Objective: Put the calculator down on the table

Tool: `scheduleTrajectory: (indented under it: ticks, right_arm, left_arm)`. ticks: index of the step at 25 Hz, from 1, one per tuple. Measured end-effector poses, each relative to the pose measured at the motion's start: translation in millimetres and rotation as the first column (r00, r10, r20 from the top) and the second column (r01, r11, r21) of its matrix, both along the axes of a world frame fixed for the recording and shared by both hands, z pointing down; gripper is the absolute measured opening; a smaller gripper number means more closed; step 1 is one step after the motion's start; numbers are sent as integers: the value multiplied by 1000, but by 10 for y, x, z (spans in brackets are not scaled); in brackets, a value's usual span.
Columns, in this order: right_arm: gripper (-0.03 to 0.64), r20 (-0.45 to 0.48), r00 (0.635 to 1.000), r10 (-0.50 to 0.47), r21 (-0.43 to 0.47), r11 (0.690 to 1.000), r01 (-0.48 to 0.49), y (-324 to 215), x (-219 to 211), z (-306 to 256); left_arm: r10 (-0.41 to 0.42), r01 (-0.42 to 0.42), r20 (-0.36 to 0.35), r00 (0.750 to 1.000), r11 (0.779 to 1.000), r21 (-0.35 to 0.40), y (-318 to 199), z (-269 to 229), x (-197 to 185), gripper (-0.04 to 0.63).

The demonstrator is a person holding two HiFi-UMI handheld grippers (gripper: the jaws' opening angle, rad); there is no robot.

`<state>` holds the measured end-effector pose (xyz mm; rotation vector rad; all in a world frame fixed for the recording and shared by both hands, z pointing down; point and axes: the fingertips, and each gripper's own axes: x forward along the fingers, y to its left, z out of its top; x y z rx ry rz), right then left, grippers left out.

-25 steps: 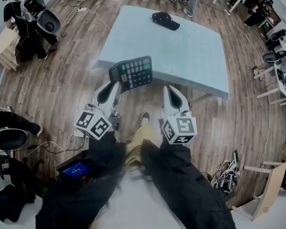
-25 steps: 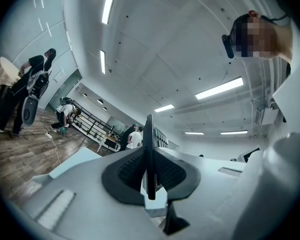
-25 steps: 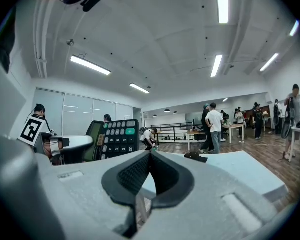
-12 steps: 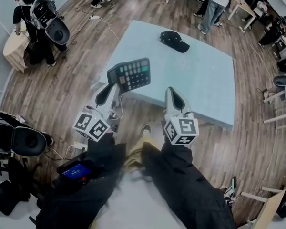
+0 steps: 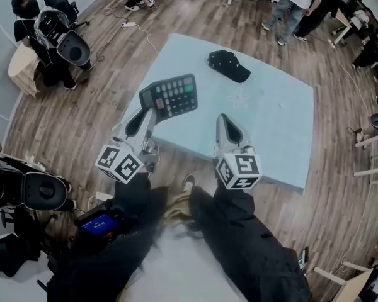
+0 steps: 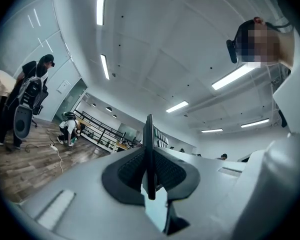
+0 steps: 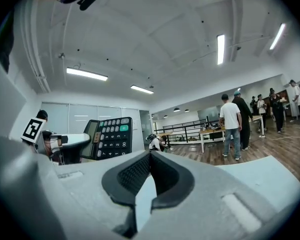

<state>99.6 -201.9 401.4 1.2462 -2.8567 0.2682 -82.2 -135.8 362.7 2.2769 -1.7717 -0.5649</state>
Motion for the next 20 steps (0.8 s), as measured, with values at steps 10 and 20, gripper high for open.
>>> scheduleTrajectory:
  ticks: [10, 20]
  right_arm:
    - [0, 39, 999, 18, -69, 998, -15, -157, 241, 255]
    - [0, 8, 1000, 9, -27, 1000, -9, -256, 55, 261]
  left_arm:
    - [53, -59, -80, 995, 996, -73, -391, 146, 178, 41]
    - [42, -53, -131, 990, 995, -85, -575, 379, -46, 41]
